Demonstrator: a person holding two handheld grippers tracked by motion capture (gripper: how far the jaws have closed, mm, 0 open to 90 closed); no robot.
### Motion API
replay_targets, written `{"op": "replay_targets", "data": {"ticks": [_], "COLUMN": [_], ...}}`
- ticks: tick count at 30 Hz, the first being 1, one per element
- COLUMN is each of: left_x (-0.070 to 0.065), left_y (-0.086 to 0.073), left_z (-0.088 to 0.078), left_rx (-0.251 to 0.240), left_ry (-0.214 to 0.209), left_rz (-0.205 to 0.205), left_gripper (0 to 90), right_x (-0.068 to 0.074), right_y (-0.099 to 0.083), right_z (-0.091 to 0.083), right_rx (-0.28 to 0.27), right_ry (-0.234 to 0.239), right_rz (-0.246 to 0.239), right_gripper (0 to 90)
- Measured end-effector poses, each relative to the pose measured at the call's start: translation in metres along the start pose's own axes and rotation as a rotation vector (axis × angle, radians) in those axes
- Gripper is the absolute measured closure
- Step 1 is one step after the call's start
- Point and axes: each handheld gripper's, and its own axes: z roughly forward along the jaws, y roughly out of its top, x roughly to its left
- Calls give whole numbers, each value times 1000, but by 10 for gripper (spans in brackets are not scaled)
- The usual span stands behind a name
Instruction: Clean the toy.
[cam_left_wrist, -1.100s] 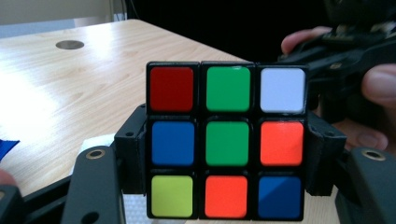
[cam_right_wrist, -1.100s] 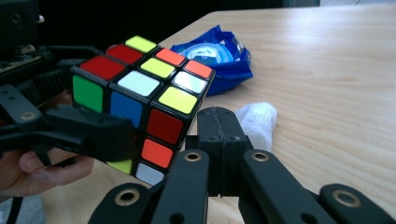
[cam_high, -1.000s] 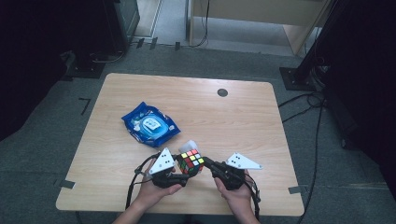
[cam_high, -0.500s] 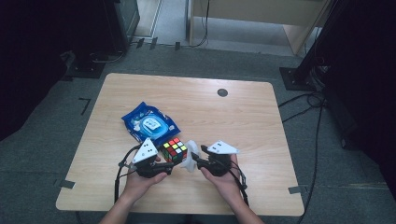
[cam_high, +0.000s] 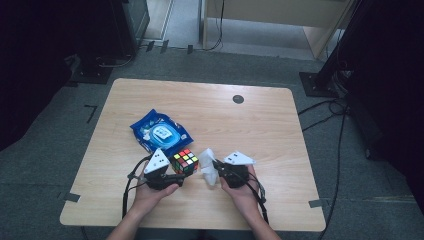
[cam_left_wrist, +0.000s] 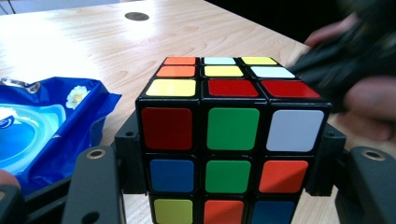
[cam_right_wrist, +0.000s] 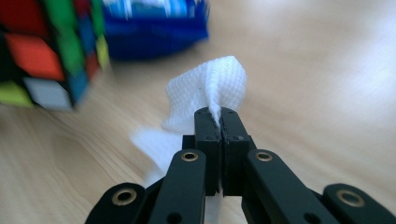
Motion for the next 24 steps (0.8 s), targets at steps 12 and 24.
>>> {"op": "replay_targets", "data": {"ticks": [12,24], "left_x": [-39,-48], "left_y": [-3,4], "left_z": [18,10], "left_rx": [38,-16], "left_ry": [-74,-92], "left_rz": [105,129], "left_gripper": [341,342], "right_x": [46,33], "right_y": [35,23], "right_z": [-60,-43], "right_rx": [-242,-230], "right_ry": [177,128], "right_rz": [-89,-34], "right_gripper": [887,883]}}
